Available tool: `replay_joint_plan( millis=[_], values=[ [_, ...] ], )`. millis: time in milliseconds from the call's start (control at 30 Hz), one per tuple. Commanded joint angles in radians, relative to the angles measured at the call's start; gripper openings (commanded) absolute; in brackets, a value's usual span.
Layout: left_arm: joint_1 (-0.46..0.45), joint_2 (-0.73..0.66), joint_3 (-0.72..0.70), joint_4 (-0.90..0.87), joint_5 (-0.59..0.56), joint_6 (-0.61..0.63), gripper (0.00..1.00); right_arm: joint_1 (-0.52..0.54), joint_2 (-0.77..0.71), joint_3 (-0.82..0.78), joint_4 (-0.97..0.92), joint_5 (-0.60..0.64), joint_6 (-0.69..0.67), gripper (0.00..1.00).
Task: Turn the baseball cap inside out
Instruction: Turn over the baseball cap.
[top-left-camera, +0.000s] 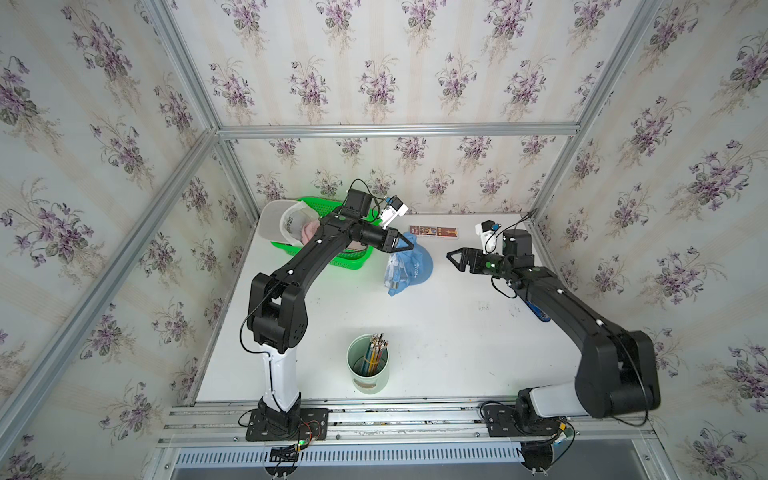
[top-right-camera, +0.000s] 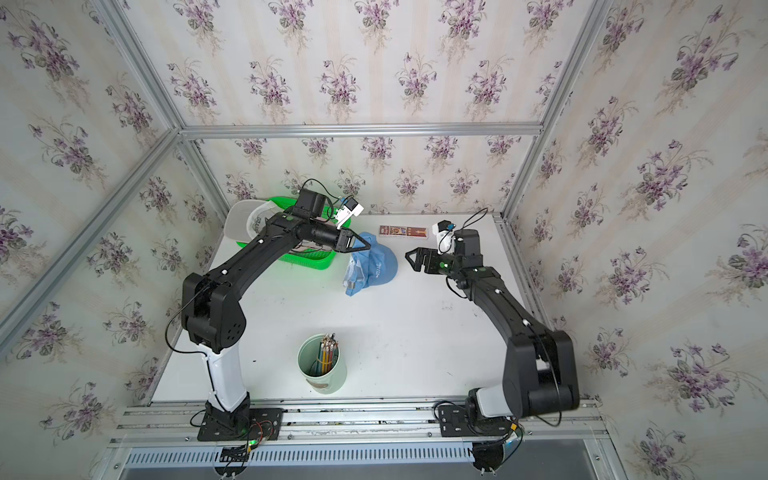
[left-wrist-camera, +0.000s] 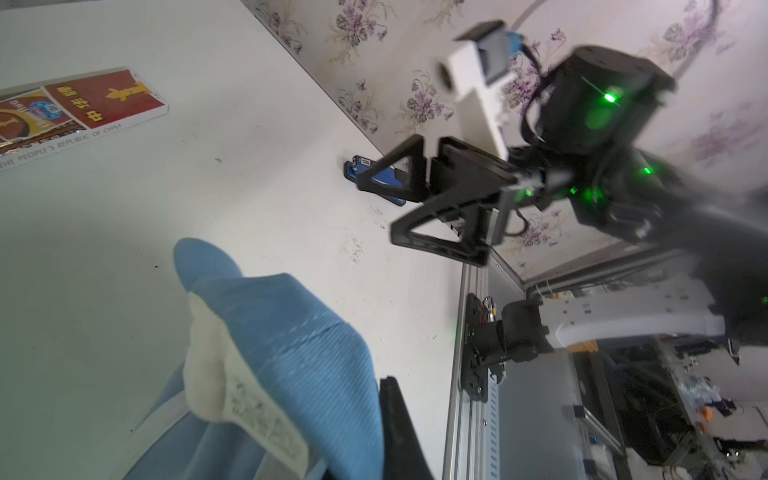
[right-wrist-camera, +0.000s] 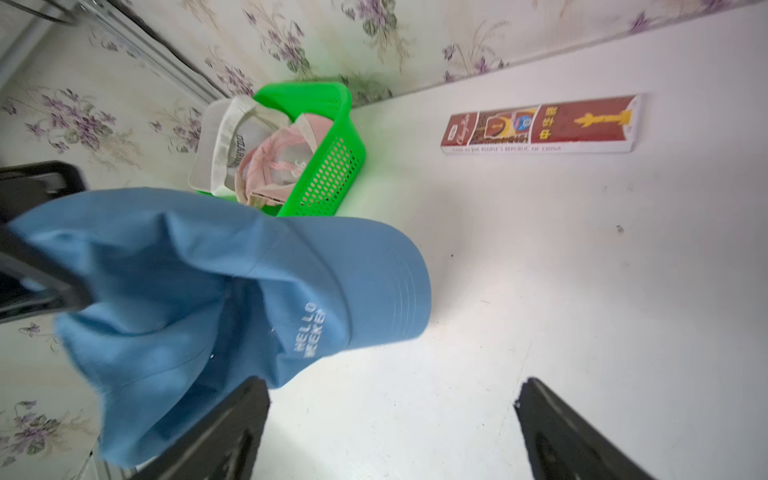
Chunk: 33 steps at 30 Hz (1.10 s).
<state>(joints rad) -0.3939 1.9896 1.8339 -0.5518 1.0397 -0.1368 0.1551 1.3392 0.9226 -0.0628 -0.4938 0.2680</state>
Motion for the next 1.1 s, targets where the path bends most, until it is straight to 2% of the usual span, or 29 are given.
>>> replay_joint_plan(
  millis=[0, 67, 200, 333, 433, 500, 633, 867, 933, 1000, 1033, 1067],
  values=[
    [-0.024, 0.022, 0.050, 0.079, -0.046, -0.123, 0.00, 0.023, -0.112, -0.059, 0.049, 0.104, 0.086, 0.99],
    [-0.034, 0.029, 0.059, 0.101, -0.036, -0.146, 0.00, 0.068, -0.143, -0.112, 0.132, 0.043, 0.152, 0.96],
    [-0.047, 0.034, 0.060, 0.121, -0.009, -0.149, 0.00, 0.112, -0.103, -0.286, 0.535, -0.104, 0.370, 0.84],
    [-0.058, 0.017, 0.048, 0.118, -0.005, -0.120, 0.00, 0.112, -0.013, -0.368, 0.874, -0.136, 0.598, 0.71],
    [-0.068, 0.015, 0.048, 0.115, -0.009, -0.117, 0.00, 0.117, 0.027, -0.393, 1.040, -0.118, 0.723, 0.62],
    [-0.072, 0.018, 0.041, 0.137, -0.002, -0.133, 0.00, 0.136, 0.053, -0.376, 1.051, -0.108, 0.731, 0.58],
    [-0.082, 0.025, 0.047, 0.152, 0.003, -0.149, 0.00, 0.176, 0.130, -0.344, 1.096, -0.140, 0.729, 0.55],
    [-0.088, 0.018, 0.064, 0.135, 0.009, -0.143, 0.00, 0.211, 0.240, -0.335, 1.233, -0.174, 0.772, 0.62],
    [-0.094, 0.021, 0.078, 0.107, 0.017, -0.123, 0.00, 0.224, 0.258, -0.318, 1.249, -0.179, 0.771, 0.61],
    [-0.100, 0.022, 0.081, 0.097, 0.022, -0.112, 0.00, 0.238, 0.282, -0.292, 1.251, -0.189, 0.763, 0.57],
    [-0.101, 0.022, 0.079, 0.099, 0.030, -0.112, 0.00, 0.244, 0.298, -0.280, 1.253, -0.194, 0.764, 0.50],
    [-0.100, 0.019, 0.073, 0.109, 0.038, -0.116, 0.00, 0.245, 0.311, -0.275, 1.265, -0.197, 0.769, 0.37]
  ],
)
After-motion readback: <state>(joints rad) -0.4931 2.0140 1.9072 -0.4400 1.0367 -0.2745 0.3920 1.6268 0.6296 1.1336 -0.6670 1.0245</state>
